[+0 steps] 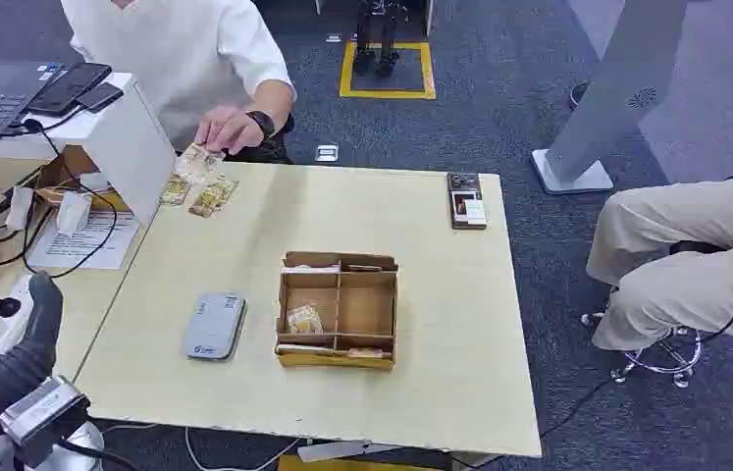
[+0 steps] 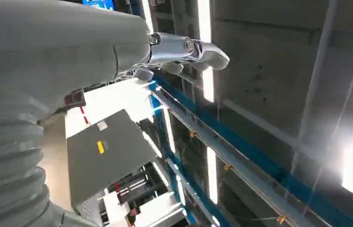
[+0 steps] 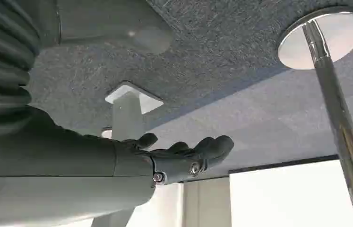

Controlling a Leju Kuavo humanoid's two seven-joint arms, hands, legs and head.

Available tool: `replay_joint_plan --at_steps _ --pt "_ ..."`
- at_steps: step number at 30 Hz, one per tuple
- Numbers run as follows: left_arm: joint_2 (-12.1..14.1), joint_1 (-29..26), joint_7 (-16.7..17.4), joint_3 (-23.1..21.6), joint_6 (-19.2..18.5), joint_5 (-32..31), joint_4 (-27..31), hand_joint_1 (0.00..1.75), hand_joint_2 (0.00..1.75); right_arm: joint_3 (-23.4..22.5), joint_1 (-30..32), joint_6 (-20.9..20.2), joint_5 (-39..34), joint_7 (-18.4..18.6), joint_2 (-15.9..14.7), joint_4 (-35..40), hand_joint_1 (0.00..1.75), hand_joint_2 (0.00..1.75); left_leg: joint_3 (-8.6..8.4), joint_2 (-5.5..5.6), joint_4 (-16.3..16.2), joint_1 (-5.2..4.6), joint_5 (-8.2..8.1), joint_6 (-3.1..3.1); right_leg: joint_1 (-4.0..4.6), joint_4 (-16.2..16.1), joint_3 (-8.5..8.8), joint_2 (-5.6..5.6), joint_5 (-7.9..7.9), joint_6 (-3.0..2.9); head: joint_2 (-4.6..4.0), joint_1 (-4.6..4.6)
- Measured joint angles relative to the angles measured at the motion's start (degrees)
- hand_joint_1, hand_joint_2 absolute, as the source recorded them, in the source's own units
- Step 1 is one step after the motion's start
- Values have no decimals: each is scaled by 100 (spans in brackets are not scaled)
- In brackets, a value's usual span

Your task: Pass the card to the sensor for recognition and then transmit it.

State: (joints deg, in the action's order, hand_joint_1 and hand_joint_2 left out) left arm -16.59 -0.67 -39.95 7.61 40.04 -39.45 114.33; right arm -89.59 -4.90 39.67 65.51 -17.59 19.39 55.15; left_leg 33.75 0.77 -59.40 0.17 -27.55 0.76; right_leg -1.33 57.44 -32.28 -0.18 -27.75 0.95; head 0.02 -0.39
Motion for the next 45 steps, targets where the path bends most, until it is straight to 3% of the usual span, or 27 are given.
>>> replay_joint_plan --at_steps 6,20,26,32,45 --pt "-2 11 31 7 0 -126 -172 0 175 0 1 0 -9 -81 0 0 0 175 0 0 0 0 0 0 0 0 0 0 0 0 0 0" --pt "-2 442 2 332 0 -1810 -870 0 175 0 -53 0 166 -522 0 -90 0 175 -1 -1 0 0 3 -1 0 0 -1 2 1 0 -2 0" --pt "-9 640 2 481 2 -2068 -1014 0 175 0 -71 0 184 -597 0 -142 0 175 -2 -1 0 0 3 -1 0 0 -1 3 1 0 -2 2" --pt "-20 860 138 555 2 -2845 -1121 0 175 0 -84 0 230 -713 0 -184 0 175 -1 0 0 0 3 -1 0 0 -1 2 1 0 -2 0" --pt "-48 1016 297 632 2 -3110 -1316 0 175 0 -100 0 234 -774 0 -232 0 175 -1 0 0 0 3 -1 0 0 -2 2 1 -1 0 0"
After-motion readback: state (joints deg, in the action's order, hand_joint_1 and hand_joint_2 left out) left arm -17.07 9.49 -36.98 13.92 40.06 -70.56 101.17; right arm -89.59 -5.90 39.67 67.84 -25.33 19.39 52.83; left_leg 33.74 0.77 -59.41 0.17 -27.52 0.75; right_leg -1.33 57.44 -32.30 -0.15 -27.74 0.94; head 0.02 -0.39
